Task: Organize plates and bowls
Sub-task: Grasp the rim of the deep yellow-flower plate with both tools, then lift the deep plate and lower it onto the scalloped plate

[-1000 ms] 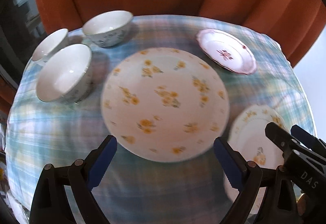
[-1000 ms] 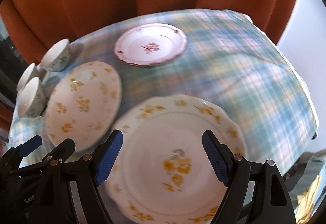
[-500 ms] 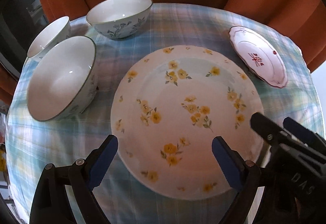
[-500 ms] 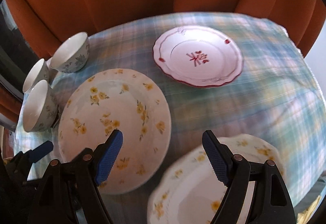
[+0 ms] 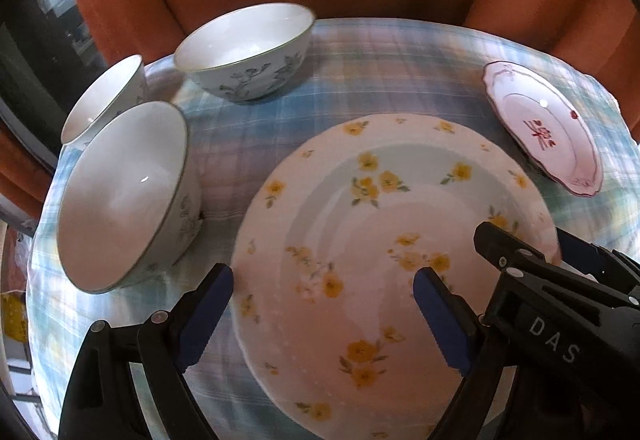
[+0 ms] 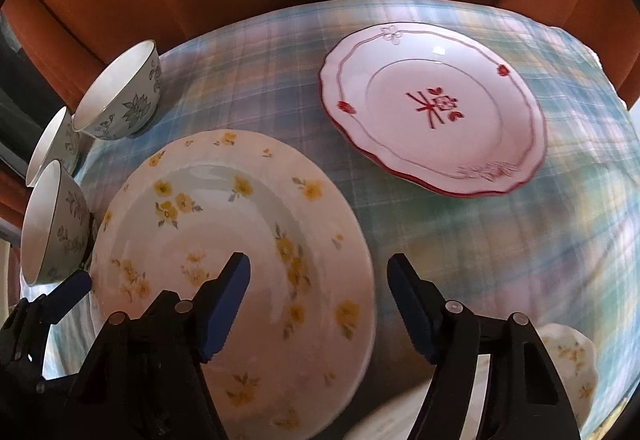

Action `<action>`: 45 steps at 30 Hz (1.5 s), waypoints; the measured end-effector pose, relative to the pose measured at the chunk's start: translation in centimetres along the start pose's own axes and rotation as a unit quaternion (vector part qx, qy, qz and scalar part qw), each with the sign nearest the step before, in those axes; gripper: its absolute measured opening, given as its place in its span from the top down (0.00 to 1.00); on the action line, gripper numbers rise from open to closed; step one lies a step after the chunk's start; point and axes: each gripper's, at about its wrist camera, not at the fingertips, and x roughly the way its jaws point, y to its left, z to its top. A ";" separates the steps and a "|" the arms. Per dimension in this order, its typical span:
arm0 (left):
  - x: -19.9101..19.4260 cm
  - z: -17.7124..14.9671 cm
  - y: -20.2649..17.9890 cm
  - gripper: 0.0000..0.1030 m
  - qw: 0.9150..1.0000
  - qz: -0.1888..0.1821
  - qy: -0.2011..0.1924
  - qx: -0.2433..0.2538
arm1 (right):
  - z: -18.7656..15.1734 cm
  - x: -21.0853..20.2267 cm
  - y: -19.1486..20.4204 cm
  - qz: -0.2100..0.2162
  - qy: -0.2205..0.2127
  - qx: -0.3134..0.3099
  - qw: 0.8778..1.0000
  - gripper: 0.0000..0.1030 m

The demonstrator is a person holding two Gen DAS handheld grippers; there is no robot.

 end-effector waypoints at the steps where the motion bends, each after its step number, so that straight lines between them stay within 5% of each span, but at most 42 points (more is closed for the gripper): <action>1: 0.3 0.0 0.2 0.11 1.000 -0.001 0.006 -0.004 | 0.1 0.1 0.3 0.003 0.001 -0.002 1.000 0.30; 11: 1.0 -0.3 1.8 0.27 1.000 -0.018 0.020 -0.013 | 0.0 0.3 0.9 -0.019 0.007 -0.003 1.000 0.31; 32: -4.0 -10.3 7.9 0.31 0.998 -0.024 0.065 -0.012 | -9.6 -3.6 5.7 -0.002 0.055 -0.016 0.998 0.33; 45: -4.8 -11.3 9.4 0.33 0.998 -0.018 0.065 -0.005 | -12.0 -3.9 6.8 0.003 0.056 -0.018 0.998 0.42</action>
